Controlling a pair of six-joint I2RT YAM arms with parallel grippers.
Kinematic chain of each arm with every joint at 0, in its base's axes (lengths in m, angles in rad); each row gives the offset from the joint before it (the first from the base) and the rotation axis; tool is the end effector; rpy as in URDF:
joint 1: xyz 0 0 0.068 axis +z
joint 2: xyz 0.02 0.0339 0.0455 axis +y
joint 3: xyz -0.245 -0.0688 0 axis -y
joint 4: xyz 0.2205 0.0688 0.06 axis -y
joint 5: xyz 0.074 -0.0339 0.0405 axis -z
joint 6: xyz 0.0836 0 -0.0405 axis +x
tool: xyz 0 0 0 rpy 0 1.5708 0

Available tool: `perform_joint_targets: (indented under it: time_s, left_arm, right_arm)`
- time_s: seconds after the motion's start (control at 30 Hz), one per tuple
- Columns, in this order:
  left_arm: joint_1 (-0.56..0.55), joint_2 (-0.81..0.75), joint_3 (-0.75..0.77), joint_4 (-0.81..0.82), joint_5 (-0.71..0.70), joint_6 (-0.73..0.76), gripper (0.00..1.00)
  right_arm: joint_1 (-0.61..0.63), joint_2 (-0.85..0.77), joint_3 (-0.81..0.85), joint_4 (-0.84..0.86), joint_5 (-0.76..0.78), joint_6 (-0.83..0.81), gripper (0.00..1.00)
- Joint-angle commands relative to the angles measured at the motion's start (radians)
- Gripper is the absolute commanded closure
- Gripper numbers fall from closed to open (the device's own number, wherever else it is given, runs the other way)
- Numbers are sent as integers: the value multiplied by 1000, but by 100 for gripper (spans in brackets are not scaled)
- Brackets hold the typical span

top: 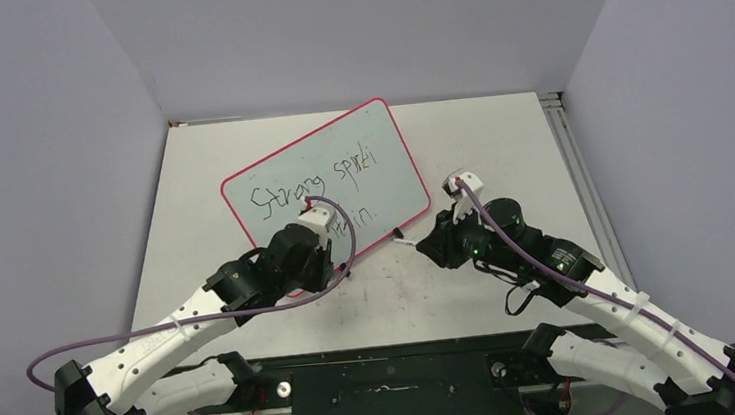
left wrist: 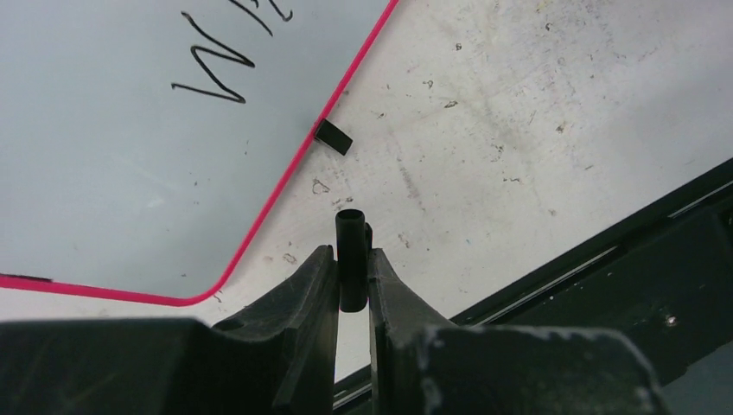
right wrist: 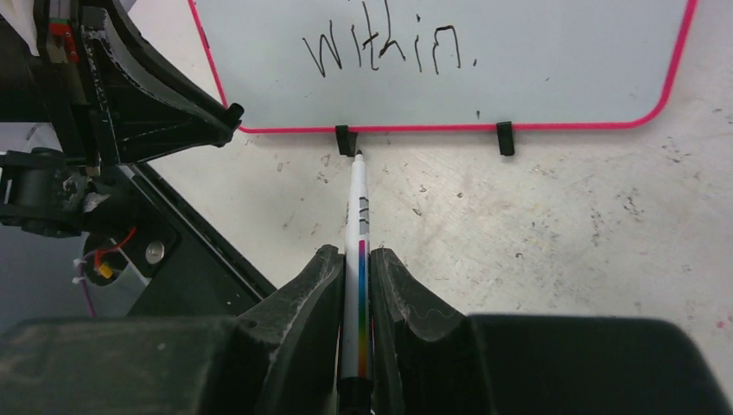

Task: Write a sentence on the whiteboard
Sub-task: Insert the whiteboard marker without the cap into the pen cap.

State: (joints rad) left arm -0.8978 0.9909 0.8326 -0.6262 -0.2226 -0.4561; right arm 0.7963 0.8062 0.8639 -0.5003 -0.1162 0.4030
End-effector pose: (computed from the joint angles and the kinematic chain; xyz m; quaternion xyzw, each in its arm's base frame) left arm 0.1535 -0.1629 0.2331 0.1596 0.9050 -0.1585 0.3610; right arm 0.1392 0.1561 0.2957 -0.1953 0.8213 0.3417 0.4129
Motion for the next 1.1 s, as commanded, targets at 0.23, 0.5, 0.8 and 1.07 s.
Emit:
perform_joint_targets:
  time_s: [0.23,0.5,0.8,1.07]
  left_arm:
    - [78,-100,-36,130,177,356,100]
    - [70,-187,-96,249,295,415,100]
    - [-74,-190,-113,247,387,450,100]
    - [-128,-186,-124,262,451,451,100]
  right_arm:
    - [-314,120,28,76,-619,-29,95]
    - [-322,125,49,-55,-739,-91,95]
    - [-323,128,81,-58,-917,-66,95]
    - [-322,110,95,-110,-961,-81,95]
